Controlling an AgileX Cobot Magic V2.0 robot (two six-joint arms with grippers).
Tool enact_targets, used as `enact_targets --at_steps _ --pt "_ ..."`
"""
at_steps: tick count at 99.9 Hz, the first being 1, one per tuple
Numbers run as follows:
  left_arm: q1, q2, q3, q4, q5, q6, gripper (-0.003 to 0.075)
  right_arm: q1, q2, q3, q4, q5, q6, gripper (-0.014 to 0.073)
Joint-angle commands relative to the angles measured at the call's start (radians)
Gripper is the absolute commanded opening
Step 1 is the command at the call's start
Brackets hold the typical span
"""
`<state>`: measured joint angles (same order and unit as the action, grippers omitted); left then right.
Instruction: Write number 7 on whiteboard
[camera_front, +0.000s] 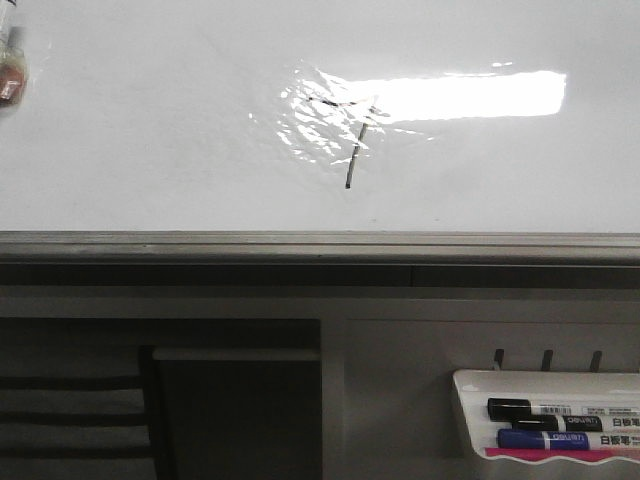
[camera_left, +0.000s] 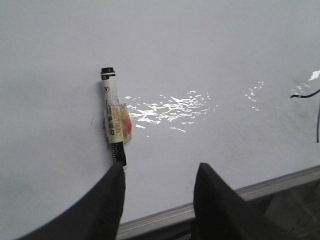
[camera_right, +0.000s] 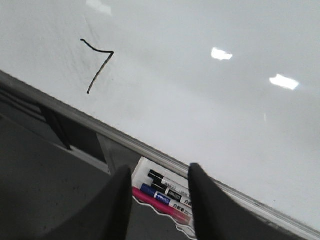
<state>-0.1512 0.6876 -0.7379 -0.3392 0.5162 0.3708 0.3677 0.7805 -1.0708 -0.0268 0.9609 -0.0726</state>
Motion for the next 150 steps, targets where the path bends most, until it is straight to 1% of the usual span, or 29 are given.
enact_targets --at_steps 1,9,18,31,36,39,41,44,48,49,50,51,55,56,57,58,62,63,64,65,68,129,138,150 --pt "-0.006 -0.051 -0.017 -0.008 0.010 -0.009 0.0292 -0.004 -0.074 0.105 -0.036 -0.192 0.057 0.0239" --pt "-0.006 -0.084 0.012 -0.008 0.025 -0.009 0.0292 -0.004 -0.142 0.231 -0.043 -0.283 0.086 0.0239" --pt "-0.006 -0.114 0.068 -0.008 0.018 -0.009 0.0292 -0.004 -0.193 0.342 -0.043 -0.340 0.106 0.0239" --pt "-0.006 -0.135 0.163 -0.012 -0.053 -0.009 0.0291 -0.004 -0.250 0.465 -0.043 -0.412 0.106 0.0234" --pt "-0.006 -0.135 0.194 -0.017 -0.098 -0.009 0.0288 -0.004 -0.267 0.495 -0.043 -0.439 0.106 0.0204" --pt "-0.006 -0.135 0.210 -0.016 -0.122 -0.009 0.0279 -0.004 -0.274 0.508 -0.043 -0.453 0.106 0.0166" --pt "-0.006 -0.135 0.220 -0.019 -0.140 -0.009 0.0262 -0.004 -0.279 0.515 -0.043 -0.460 0.106 0.0147" --pt "-0.006 -0.135 0.231 -0.019 -0.159 -0.009 0.0245 -0.004 -0.281 0.521 -0.043 -0.465 0.106 0.0095" --pt "-0.006 -0.135 0.242 -0.019 -0.177 -0.009 0.0194 -0.004 -0.281 0.527 -0.043 -0.466 0.106 0.0041" --pt "-0.006 -0.135 0.245 -0.019 -0.180 -0.009 0.0194 -0.004 -0.281 0.527 -0.043 -0.466 0.106 0.0020" --pt "-0.006 -0.135 0.248 -0.019 -0.184 -0.009 0.0169 -0.004 -0.281 0.529 -0.043 -0.466 0.106 0.0010" --pt "-0.006 -0.135 0.248 -0.019 -0.186 -0.009 0.0169 -0.004 -0.281 0.529 -0.043 -0.466 0.106 -0.0009" --pt "-0.006 -0.135 0.255 -0.019 -0.194 -0.009 0.0112 -0.004 -0.281 0.529 -0.043 -0.466 0.106 -0.0055" --pt "-0.006 -0.135 0.255 -0.019 -0.194 -0.009 0.0112 -0.004 -0.281 0.529 -0.043 -0.466 0.106 -0.0070" --pt "-0.006 -0.135 0.255 -0.019 -0.196 -0.009 0.0087 -0.004 -0.281 0.529 -0.043 -0.466 0.106 -0.0072" --pt "-0.006 -0.135 0.257 -0.019 -0.196 -0.009 0.0087 -0.004 -0.281 0.529 -0.043 -0.466 0.106 -0.0070" --pt "-0.006 -0.135 0.256 -0.019 -0.198 -0.009 0.0033 -0.004 -0.281 0.529 -0.043 -0.466 0.106 -0.0071" --pt "-0.006 -0.135 0.256 -0.019 -0.198 -0.009 0.0033 -0.004 -0.281 0.529 -0.043 -0.466 0.106 -0.0071" --pt "-0.006 -0.135 0.256 -0.019 -0.201 -0.009 0.0010 -0.004 -0.281 0.529 -0.043 -0.466 0.106 -0.0071" --pt "-0.006 -0.135 0.256 -0.019 -0.202 -0.009 0.0010 -0.004 -0.281 0.529 -0.043 -0.466 0.106 -0.0071" --pt "-0.006 -0.135 0.256 -0.019 -0.203 -0.009 -0.0022 -0.004 -0.281 0.529 -0.043 -0.466 0.106 -0.0071" --pt "-0.006 -0.135 0.256 -0.019 -0.192 -0.009 -0.0020 -0.004 -0.281 0.529 -0.043 -0.465 0.106 -0.0071" --pt "0.003 -0.197 0.281 -0.021 -0.194 -0.009 -0.0020 -0.004 -0.281 0.529 -0.043 -0.465 0.106 -0.0071" --pt "0.032 -0.337 0.354 -0.021 -0.196 -0.009 -0.0020 -0.004 -0.281 0.529 -0.043 -0.465 0.106 -0.0071"
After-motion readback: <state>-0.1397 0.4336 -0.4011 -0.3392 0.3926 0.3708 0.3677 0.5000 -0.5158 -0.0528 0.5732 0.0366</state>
